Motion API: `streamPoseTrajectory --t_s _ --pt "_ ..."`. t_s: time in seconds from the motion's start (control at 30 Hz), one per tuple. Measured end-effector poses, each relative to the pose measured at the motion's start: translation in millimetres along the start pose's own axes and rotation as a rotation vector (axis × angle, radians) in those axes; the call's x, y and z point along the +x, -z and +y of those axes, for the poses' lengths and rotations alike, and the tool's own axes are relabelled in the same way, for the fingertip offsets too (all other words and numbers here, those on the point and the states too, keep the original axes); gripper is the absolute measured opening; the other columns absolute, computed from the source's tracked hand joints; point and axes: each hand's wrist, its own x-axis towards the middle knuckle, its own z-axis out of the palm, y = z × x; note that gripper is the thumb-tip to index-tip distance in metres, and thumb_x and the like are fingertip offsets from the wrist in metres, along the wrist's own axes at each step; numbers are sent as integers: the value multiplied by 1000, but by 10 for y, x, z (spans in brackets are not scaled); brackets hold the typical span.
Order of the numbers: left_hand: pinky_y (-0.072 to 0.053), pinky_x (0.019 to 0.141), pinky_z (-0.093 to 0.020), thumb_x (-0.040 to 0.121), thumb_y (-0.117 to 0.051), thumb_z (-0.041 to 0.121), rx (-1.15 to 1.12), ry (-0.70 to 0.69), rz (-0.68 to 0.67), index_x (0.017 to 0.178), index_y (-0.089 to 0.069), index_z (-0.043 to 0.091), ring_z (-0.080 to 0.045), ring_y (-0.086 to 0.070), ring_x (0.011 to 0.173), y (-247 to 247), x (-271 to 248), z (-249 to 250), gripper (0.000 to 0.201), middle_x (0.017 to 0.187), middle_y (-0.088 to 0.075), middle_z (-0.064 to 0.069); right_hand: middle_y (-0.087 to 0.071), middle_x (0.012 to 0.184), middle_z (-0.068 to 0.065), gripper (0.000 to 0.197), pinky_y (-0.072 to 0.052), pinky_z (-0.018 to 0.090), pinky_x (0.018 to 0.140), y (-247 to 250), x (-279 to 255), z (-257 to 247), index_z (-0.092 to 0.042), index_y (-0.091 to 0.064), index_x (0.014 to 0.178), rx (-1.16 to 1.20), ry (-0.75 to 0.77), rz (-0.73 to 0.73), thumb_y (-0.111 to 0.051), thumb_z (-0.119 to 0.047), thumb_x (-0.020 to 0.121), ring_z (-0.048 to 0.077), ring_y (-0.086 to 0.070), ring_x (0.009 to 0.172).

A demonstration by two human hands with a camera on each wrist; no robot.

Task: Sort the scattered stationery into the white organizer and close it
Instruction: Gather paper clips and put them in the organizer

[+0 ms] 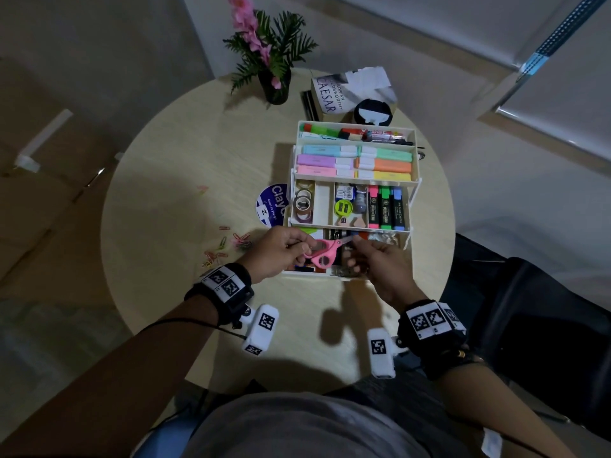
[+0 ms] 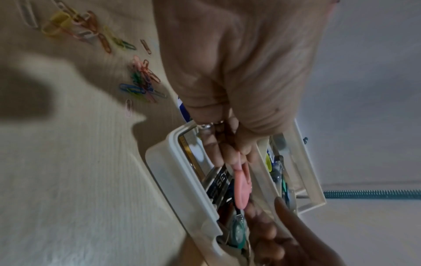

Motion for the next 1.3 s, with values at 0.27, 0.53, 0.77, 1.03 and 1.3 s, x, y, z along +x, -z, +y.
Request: streamPoseTrajectory --t_s 0.27,0.53,0.77,1.03,1.3 --pt "-51 64 -14 104 -52 -5 38 -11 -85 112 -71 0 4 -62 63 29 142 104 22 86 -71 -2 -70 87 22 14 -51 23 51 128 108 -64 -2 -71 101 117 -37 105 -68 -15 100 21 -61 63" --pt "-49 64 -10 105 -56 6 121 -64 -33 114 -70 10 -7 -67 83 8 138 101 17 104 -73 0 -72 72 13 36 -50 22 50 259 80 -37 20 -66 102 -23 23 90 -69 -16 100 19 -56 57" --pt "-40 64 -23 101 -65 22 593 -293 190 128 -65 17 0 -55 65 -38 -47 -116 28 97 -71 5 -74 76 17 19 -56 25 58 -32 91 14 1 -74 84 134 10 191 -68 -9 99 17 -61 55" --pt "-57 72 -39 106 -44 41 1058 -300 99 142 -46 10 -24 -65 98 -90 -5 -219 48 137 -56 -5 -73 78 17 15 -57 25 56 -155 102 -45 2 -73 92 226 12 243 -65 -7 101 18 -63 57" --pt "-36 63 -40 112 -29 44 1426 -223 -46 142 -54 16 -35 -61 124 -201 -39 -66 49 158 -41 -15 -72 80 20 17 -57 24 56 -125 110 -101 9 -69 102 252 -3 220 -58 -3 103 19 -65 60"
